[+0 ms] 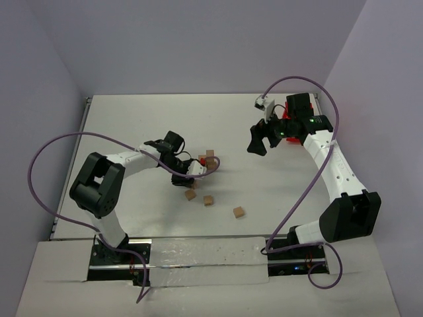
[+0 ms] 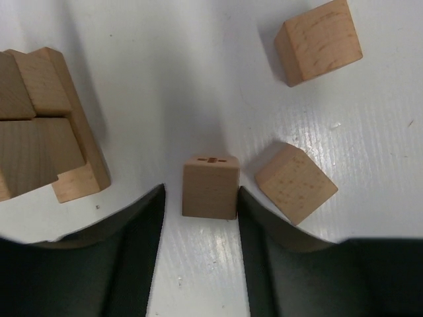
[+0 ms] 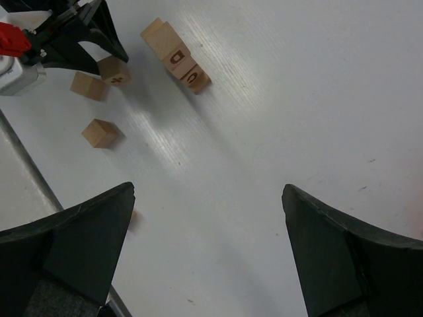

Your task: Build the wood block tower

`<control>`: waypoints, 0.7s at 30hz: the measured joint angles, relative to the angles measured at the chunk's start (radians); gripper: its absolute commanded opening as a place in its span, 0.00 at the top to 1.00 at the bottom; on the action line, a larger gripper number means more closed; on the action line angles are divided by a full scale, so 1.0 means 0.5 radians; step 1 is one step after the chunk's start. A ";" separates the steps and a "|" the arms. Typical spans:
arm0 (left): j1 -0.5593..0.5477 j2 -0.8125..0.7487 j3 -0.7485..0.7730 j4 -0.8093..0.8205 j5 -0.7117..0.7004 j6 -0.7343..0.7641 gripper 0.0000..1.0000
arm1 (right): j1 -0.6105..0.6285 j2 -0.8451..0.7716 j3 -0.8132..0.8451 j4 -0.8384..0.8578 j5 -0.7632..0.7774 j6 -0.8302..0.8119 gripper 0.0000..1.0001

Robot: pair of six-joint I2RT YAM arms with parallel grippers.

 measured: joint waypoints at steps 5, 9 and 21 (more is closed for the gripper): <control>-0.015 0.013 0.016 -0.015 -0.033 -0.040 0.79 | -0.001 0.000 -0.043 0.023 -0.006 0.003 0.00; -0.016 -0.001 0.018 -0.015 -0.048 -0.152 0.92 | -0.002 -0.002 -0.111 0.061 -0.008 0.027 0.00; -0.017 -0.363 0.277 -0.140 -0.121 -0.664 1.00 | -0.002 -0.048 -0.344 0.224 -0.005 0.142 0.00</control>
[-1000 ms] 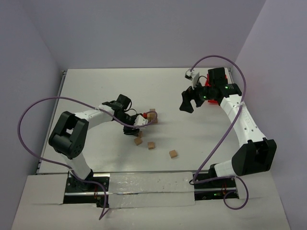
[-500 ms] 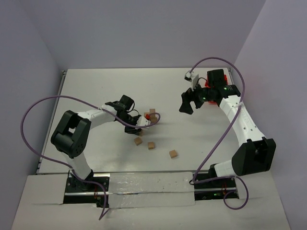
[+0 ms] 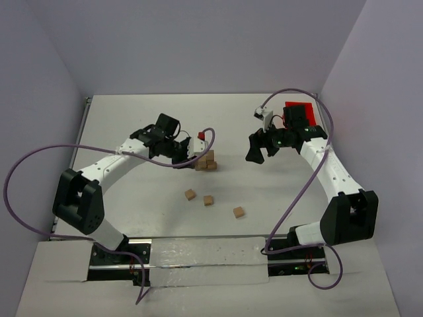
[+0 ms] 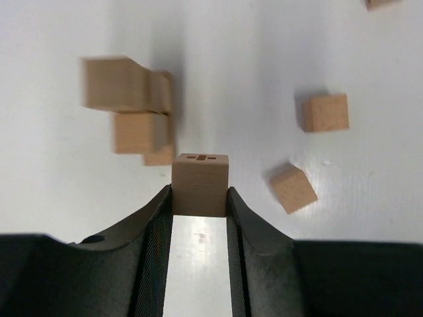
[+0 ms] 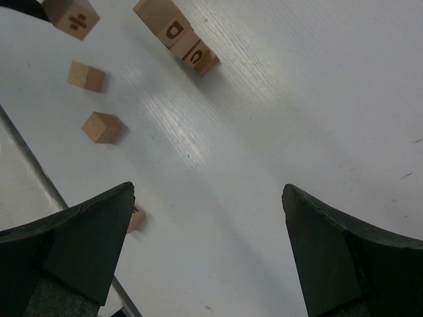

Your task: Build the wood block tower

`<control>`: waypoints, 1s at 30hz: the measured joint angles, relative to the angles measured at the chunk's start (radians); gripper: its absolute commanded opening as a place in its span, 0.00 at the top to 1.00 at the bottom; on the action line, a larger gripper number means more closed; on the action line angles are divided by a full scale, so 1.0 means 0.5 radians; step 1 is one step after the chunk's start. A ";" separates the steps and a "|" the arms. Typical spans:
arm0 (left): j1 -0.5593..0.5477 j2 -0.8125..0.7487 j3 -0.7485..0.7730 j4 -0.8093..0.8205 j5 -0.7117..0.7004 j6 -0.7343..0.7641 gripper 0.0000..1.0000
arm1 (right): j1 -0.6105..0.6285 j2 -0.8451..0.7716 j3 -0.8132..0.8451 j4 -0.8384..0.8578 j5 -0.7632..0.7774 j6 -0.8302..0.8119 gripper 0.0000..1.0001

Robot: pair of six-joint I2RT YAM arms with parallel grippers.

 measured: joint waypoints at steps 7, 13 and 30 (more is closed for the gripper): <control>0.001 0.158 0.475 -0.187 -0.032 -0.056 1.00 | -0.002 0.001 -0.061 0.094 0.008 0.057 0.00; 0.000 0.349 0.600 -0.261 -0.057 -0.106 1.00 | -0.002 0.006 -0.115 0.151 0.010 0.079 0.00; 0.000 0.529 0.642 -0.296 -0.167 -0.148 0.88 | -0.002 0.050 -0.147 0.245 0.010 0.106 0.00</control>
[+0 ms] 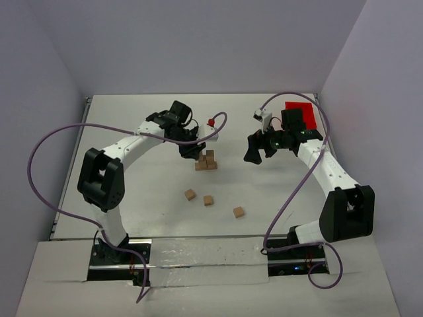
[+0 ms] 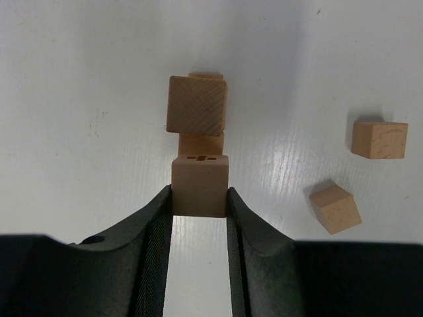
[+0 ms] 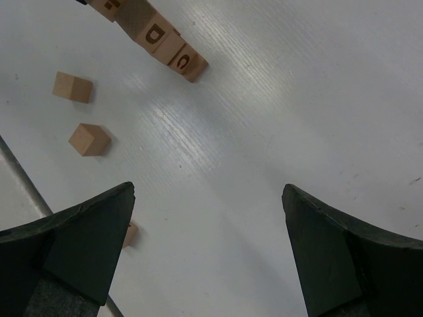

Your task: Build the wood block tower

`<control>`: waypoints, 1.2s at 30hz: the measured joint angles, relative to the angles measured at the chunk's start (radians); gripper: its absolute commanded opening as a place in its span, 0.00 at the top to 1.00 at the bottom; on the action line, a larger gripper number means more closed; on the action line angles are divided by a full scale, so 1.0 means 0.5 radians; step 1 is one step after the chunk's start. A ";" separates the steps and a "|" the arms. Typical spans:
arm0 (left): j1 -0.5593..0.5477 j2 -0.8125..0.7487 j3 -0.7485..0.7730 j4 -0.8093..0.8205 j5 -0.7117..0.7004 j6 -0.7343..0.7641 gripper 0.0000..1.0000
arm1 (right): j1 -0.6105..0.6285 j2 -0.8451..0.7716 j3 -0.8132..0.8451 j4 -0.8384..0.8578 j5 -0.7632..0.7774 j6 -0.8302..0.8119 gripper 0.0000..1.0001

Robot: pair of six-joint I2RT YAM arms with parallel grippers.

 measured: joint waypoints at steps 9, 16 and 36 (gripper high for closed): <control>0.000 0.045 0.060 0.000 -0.005 -0.006 0.85 | 0.000 0.008 0.000 0.005 -0.001 0.007 0.00; 0.000 0.046 0.064 -0.001 -0.005 -0.005 0.85 | 0.000 0.011 0.000 0.006 -0.002 0.007 0.00; -0.004 0.071 0.064 -0.015 0.017 0.007 0.79 | 0.000 0.028 0.000 0.006 -0.004 0.006 0.00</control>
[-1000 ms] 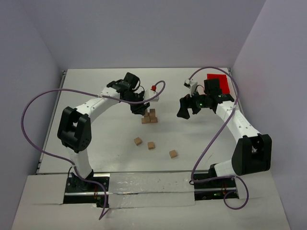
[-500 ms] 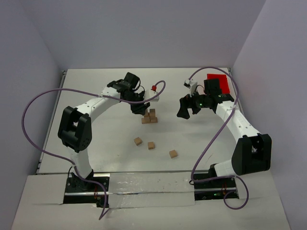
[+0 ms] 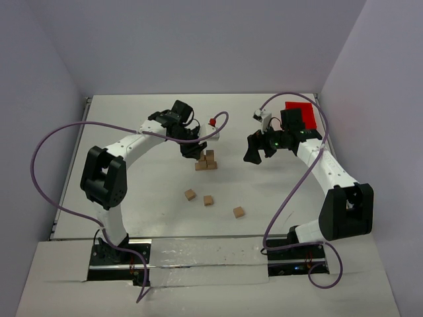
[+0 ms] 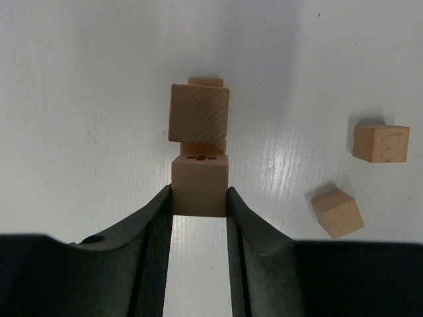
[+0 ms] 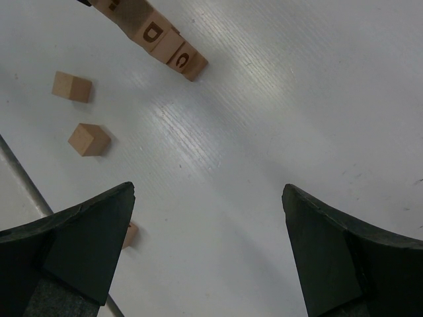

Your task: Build the wood block tower

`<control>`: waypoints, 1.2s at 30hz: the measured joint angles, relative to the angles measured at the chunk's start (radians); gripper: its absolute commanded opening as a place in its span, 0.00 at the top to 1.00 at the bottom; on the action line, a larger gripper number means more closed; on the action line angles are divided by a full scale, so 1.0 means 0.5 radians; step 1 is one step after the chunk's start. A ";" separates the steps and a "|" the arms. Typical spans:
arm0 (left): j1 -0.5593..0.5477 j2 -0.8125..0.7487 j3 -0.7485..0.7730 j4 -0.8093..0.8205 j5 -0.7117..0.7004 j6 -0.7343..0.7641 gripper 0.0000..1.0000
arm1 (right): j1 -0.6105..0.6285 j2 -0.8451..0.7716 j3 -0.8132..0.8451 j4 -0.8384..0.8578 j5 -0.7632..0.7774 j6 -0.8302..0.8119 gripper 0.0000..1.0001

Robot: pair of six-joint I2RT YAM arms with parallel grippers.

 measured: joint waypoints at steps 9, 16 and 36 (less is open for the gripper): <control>-0.014 0.028 0.035 -0.005 0.002 0.000 0.78 | 0.000 0.007 0.000 -0.001 -0.013 0.000 0.00; -0.020 0.040 0.037 -0.008 0.002 0.000 0.76 | 0.000 0.010 0.000 -0.001 -0.016 0.000 0.00; -0.035 0.074 0.062 -0.007 0.002 -0.001 0.73 | 0.000 0.014 0.000 -0.002 -0.016 -0.001 0.00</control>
